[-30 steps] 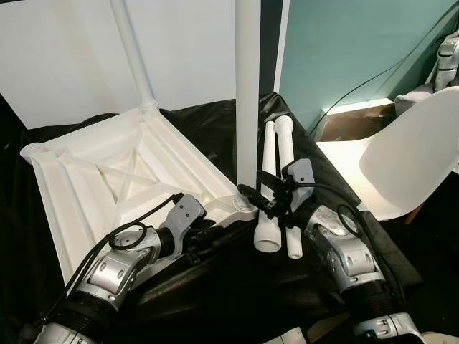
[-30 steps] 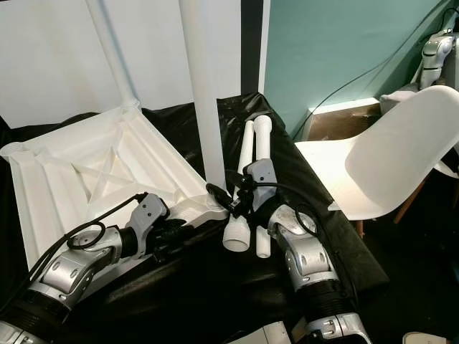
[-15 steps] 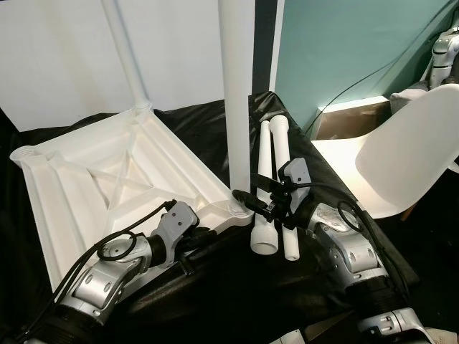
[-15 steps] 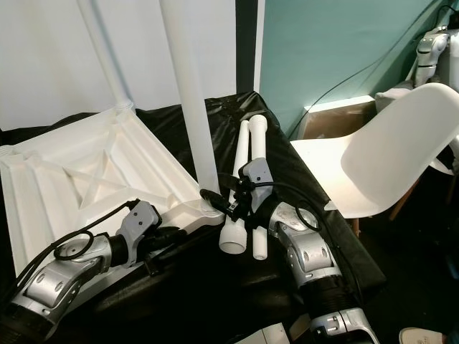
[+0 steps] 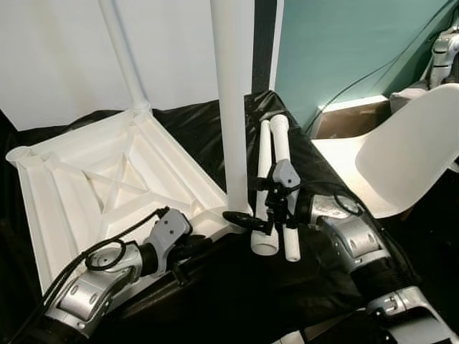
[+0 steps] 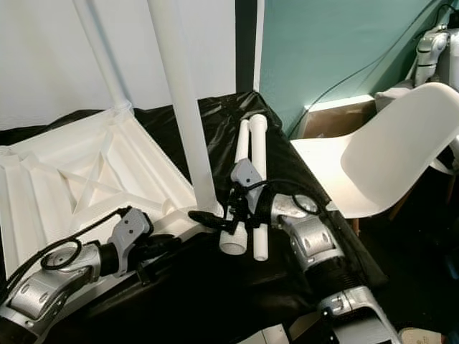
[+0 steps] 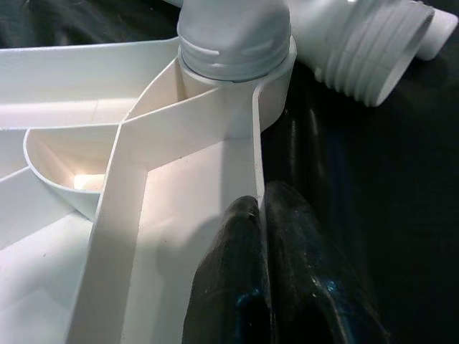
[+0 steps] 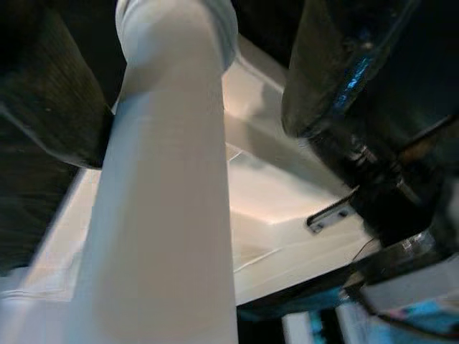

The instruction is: Building children table

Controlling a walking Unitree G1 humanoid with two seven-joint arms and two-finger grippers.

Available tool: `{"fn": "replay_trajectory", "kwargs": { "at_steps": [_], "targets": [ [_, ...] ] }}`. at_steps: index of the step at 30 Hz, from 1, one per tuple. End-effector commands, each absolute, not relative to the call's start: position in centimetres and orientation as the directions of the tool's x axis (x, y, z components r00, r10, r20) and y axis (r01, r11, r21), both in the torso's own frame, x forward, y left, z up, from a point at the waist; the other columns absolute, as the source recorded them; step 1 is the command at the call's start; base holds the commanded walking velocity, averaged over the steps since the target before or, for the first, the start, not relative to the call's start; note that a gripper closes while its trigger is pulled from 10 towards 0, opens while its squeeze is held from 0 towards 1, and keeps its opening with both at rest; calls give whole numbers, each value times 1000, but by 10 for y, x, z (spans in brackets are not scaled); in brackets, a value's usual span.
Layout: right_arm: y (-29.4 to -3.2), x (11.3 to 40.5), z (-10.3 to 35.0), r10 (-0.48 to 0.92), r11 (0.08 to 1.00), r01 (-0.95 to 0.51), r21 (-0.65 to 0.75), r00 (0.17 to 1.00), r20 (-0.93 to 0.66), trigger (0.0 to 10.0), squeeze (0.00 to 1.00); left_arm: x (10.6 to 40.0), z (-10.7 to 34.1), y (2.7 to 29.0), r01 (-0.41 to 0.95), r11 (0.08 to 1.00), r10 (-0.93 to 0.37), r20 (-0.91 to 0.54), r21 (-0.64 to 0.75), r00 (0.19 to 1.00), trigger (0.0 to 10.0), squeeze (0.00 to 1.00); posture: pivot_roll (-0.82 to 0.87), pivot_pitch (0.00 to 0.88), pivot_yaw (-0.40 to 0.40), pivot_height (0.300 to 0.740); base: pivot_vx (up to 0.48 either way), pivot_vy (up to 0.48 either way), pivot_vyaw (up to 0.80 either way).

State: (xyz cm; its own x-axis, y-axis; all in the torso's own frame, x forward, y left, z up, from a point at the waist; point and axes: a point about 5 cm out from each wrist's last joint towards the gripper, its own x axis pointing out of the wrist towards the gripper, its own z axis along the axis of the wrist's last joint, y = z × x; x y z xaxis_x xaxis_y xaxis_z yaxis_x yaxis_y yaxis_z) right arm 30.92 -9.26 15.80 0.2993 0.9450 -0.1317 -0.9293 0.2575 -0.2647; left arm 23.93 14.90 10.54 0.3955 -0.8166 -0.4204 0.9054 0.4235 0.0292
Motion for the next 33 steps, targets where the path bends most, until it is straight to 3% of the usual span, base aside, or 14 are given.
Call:
{"fn": "replay_trajectory", "kwargs": {
  "at_steps": [1,5,7,14,17,18,20,22,33],
  "targets": [
    [-87,306,154,966,159,-954,-253,204,-162,10000,0,215,89,143,969,182,-889,-449,-168,89,8902,0,58,0,-3,740,0,0,0],
    [-93,313,154,963,125,-956,-265,181,-201,10000,0,212,89,145,968,177,-887,-455,-176,79,8980,0,59,0,-3,740,0,0,0],
    [-101,329,159,948,122,-947,-296,199,-248,10000,0,209,88,148,967,176,-882,-466,-183,72,8941,0,66,0,-4,740,0,0,0],
    [-103,338,162,935,126,-938,-324,221,-278,10000,0,209,88,149,966,180,-880,-469,-184,74,8941,0,71,0,-7,740,0,0,0],
    [-102,342,160,928,117,-937,-330,222,-300,10000,0,208,88,148,966,182,-879,-471,-181,77,9725,0,79,0,-11,740,0,0,0],
    [-99,341,157,933,95,-944,-317,195,-302,6627,0,209,87,147,967,190,-876,-473,-170,88,10000,0,83,0,-13,740,0,0,0],
    [-99,341,157,933,95,-944,-317,195,-302,6627,0,209,87,147,967,190,-876,-473,-170,88,10000,0,83,0,-13,740,0,0,0],
    [-96,338,153,942,45,-952,-303,142,-305,0,0,210,87,146,967,200,-875,-473,-156,104,10000,0,85,0,-11,740,0,0,0],
    [-99,342,143,938,52,-955,-291,147,-313,0,0,210,89,147,968,200,-875,-472,-149,107,10000,0,90,0,-10,740,0,0,0]
  ]
}}
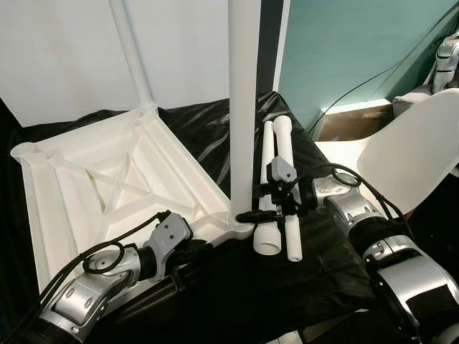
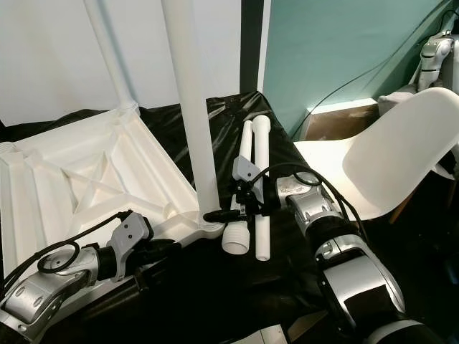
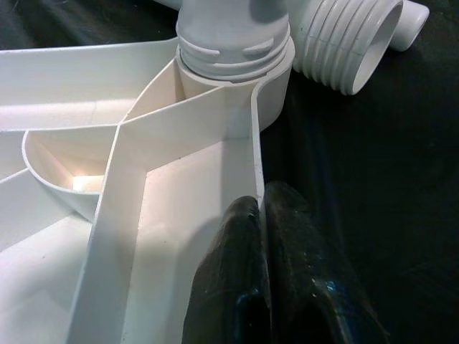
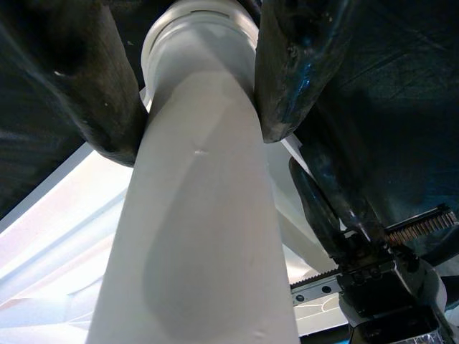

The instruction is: Building children table

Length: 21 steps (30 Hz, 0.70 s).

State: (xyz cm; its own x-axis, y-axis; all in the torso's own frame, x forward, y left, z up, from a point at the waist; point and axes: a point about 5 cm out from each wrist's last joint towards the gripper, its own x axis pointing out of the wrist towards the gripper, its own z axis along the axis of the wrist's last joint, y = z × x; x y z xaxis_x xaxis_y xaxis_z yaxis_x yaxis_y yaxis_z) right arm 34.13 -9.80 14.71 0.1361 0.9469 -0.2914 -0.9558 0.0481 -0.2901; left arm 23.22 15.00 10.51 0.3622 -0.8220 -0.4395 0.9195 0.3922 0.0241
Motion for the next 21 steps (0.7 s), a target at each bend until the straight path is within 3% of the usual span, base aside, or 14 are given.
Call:
{"fn": "replay_trajectory", "kwargs": {
  "at_steps": [1,4,6,7,9,10,11,15,21],
  "targets": [
    [-99,343,143,939,66,-956,-287,157,-306,0,0,210,89,147,968,200,-875,-472,-149,109,10000,0,90,0,-10,740,0,0,0],
    [-99,343,142,943,104,-957,-271,182,-279,0,0,209,89,146,968,202,-876,-470,-149,110,10000,0,92,0,-13,740,0,0,0],
    [-94,344,141,946,211,-948,-238,259,-195,0,0,209,89,146,967,206,-876,-468,-149,115,10000,0,97,0,-21,740,0,0,0],
    [-94,344,141,946,211,-948,-238,259,-195,0,0,209,89,146,967,206,-876,-468,-149,115,10000,0,97,0,-21,740,0,0,0],
    [-85,342,134,892,426,-882,-201,447,-67,0,0,208,88,146,966,211,-878,-464,-152,119,10000,0,97,0,-25,740,0,0,0],
    [-85,342,134,892,426,-882,-201,447,-67,0,0,208,88,146,966,211,-878,-464,-152,119,10000,0,97,0,-25,740,0,0,0],
    [-79,336,127,815,575,-805,-148,580,10,0,0,207,88,145,965,213,-879,-462,-154,120,10000,0,95,0,-25,740,0,0,0],
    [-68,323,122,757,653,-753,-76,650,67,0,0,206,87,145,965,210,-879,-463,-159,115,10000,0,90,0,-22,740,0,0,0],
    [-57,312,123,767,640,-766,-58,633,102,0,0,205,86,145,965,207,-878,-466,-162,110,10000,0,90,0,-20,740,0,0,0]
  ]
}}
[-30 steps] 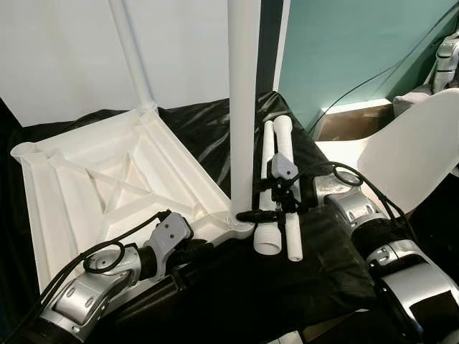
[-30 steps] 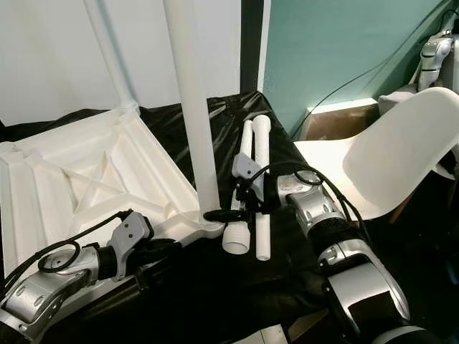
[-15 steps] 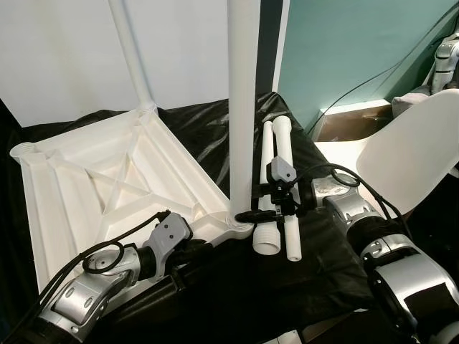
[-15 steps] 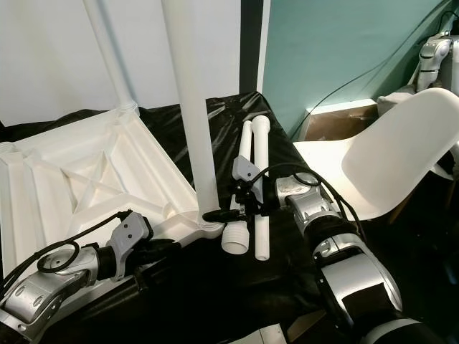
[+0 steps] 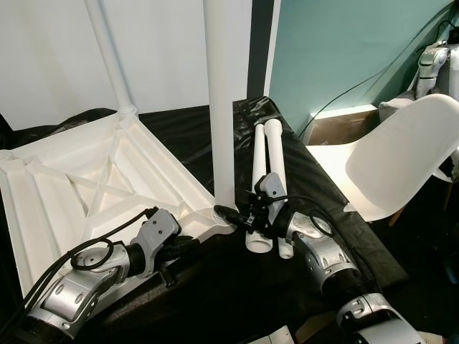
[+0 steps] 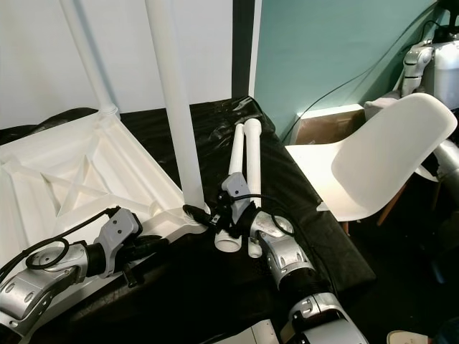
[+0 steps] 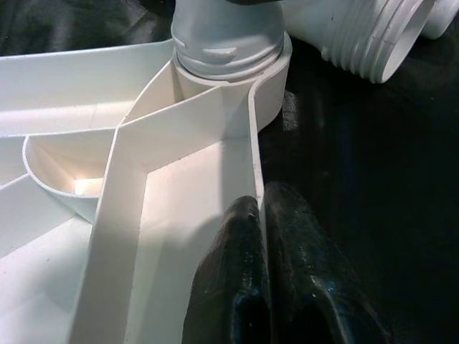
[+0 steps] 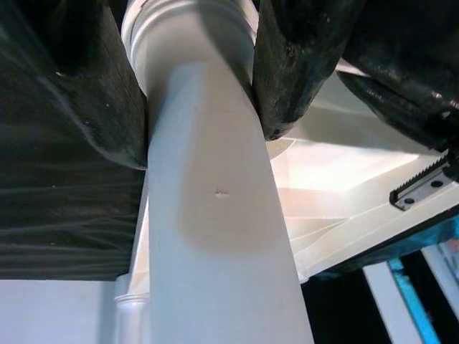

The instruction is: Building children table

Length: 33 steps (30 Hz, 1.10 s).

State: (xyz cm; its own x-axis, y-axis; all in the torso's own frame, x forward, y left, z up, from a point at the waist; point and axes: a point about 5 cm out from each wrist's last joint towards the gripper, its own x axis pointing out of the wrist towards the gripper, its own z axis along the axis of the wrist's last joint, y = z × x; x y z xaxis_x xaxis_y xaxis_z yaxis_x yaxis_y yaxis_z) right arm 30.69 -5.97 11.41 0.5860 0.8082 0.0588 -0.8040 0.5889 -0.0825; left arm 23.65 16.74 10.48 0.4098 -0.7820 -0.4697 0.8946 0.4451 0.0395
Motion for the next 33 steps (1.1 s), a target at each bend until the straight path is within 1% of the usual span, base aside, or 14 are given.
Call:
{"fn": "replay_trajectory", "kwargs": {
  "at_steps": [1,7,8,9,10,11,17,18,22,23,26,28,30,33],
  "targets": [
    [-55,308,123,774,631,-774,-51,623,113,0,0,206,86,144,965,207,-877,-467,-161,111,10000,0,92,0,-19,740,0,0,0],
    [-51,303,123,787,611,-791,-33,603,126,0,0,206,85,144,964,212,-876,-467,-160,115,10000,0,90,0,-17,740,0,0,0],
    [-50,302,123,789,609,-793,-24,602,120,1725,0,207,85,144,964,220,-875,-468,-151,126,10000,0,88,0,-16,740,0,0,0],
    [-50,302,123,789,609,-793,-24,602,120,1725,0,207,85,144,964,220,-875,-468,-151,126,10000,0,88,0,-16,740,0,0,0],
    [-50,301,123,789,610,-792,-16,605,112,8118,0,208,85,144,962,225,-877,-463,-156,130,10000,0,85,0,-15,740,0,0,0],
    [-50,301,123,783,618,-786,-9,614,101,10000,0,209,88,144,960,227,-885,-446,-167,132,10000,1000,82,0,-15,740,0,0,0],
    [-52,299,124,770,636,-772,-2,634,76,10000,0,221,106,140,966,239,-914,-359,-99,190,10000,1000,70,0,-11,740,0,0,0],
    [-52,299,123,773,632,-775,0,630,72,10000,0,226,114,138,965,250,-923,-319,-76,214,10000,0,68,0,-10,740,0,0,0],
    [-51,297,123,787,615,-788,6,614,62,10000,0,232,125,135,963,267,-927,-285,-37,246,10000,0,66,0,-8,740,0,0,0],
    [-48,294,121,826,561,-827,30,562,31,10000,0,236,122,132,960,281,-910,-318,-5,265,10000,0,65,0,-5,740,0,0,0],
    [-47,289,120,883,469,-881,65,470,-2,10000,0,242,118,130,947,321,-894,-322,26,312,10000,0,60,0,-2,740,0,0,0],
    [-47,289,120,883,469,-881,65,470,-2,10000,0,242,118,130,947,321,-894,-322,26,312,10000,0,60,0,-2,740,0,0,0],
    [-49,287,122,907,420,-905,69,420,-14,10000,0,245,120,128,942,335,-896,-300,27,327,10000,0,59,0,-1,740,0,0,0],
    [-50,286,122,911,412,-909,67,412,-15,10000,0,245,121,127,941,337,-897,-295,25,329,10000,0,59,0,-1,740,0,0,0]
  ]
}}
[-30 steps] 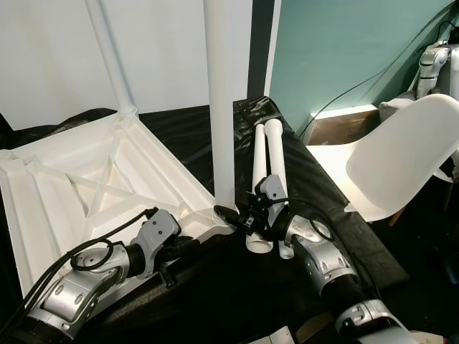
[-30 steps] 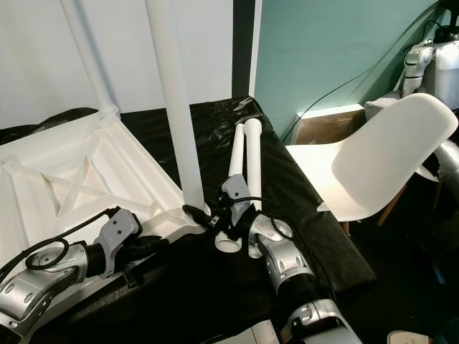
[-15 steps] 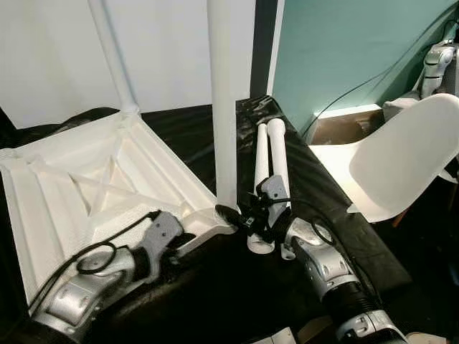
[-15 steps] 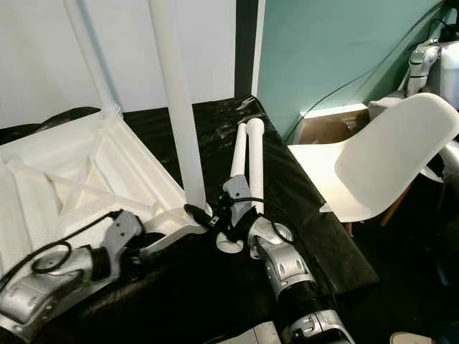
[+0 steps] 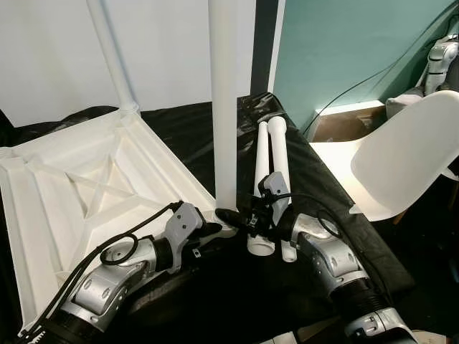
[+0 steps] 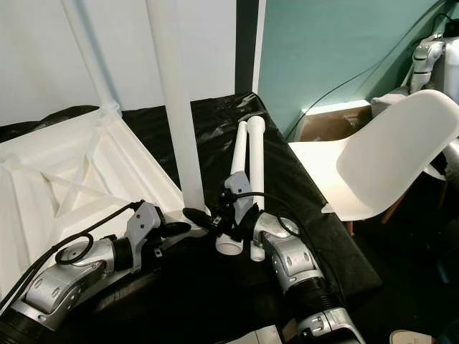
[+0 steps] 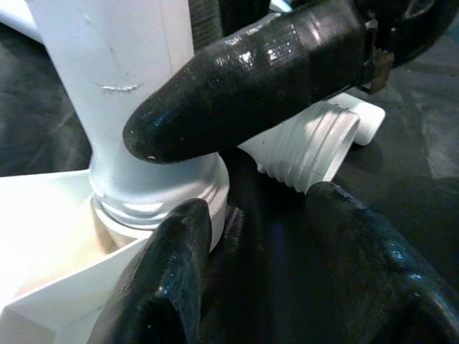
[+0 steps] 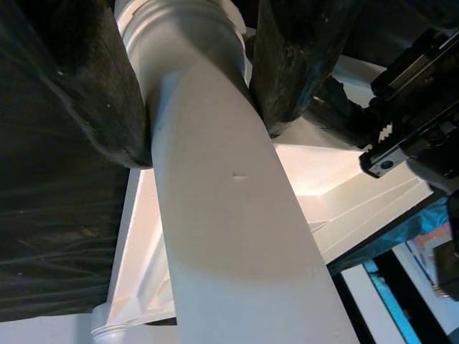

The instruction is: Building children table

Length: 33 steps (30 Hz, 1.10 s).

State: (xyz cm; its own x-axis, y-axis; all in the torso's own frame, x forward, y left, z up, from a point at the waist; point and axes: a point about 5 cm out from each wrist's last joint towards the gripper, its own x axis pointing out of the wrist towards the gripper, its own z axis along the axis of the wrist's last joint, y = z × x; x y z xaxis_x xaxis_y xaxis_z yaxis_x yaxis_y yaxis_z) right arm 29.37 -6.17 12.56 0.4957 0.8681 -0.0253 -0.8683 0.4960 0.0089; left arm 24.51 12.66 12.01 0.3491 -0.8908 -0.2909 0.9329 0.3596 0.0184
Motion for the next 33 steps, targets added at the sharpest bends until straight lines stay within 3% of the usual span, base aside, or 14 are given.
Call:
{"fn": "replay_trajectory", "kwargs": {
  "at_steps": [1,5,10,22,29,33],
  "targets": [
    [-50,286,124,914,406,-912,64,406,-13,10000,0,244,120,128,942,334,-891,-318,24,324,10000,0,60,0,0,740,0,0,0],
    [-52,286,129,923,384,-921,70,385,0,10000,0,251,108,135,919,389,-832,-407,55,377,10000,0,60,0,1,740,0,0,0],
    [-56,283,128,923,385,-918,92,386,-6,10000,0,257,118,137,906,417,-849,-326,71,416,10000,0,58,0,0,740,0,0,0],
    [-59,281,127,924,382,-918,104,382,-20,10000,0,258,127,147,903,428,-863,-276,50,424,10000,0,58,0,-6,740,0,0,0],
    [-60,281,128,925,379,-919,111,379,-28,10000,0,259,121,154,894,442,-838,-324,67,439,10000,0,59,0,-14,740,0,0,0],
    [-60,282,129,926,378,-920,106,377,-31,10000,0,255,112,157,905,421,-822,-397,59,408,10000,0,57,0,-19,740,0,0,0]
  ]
}}
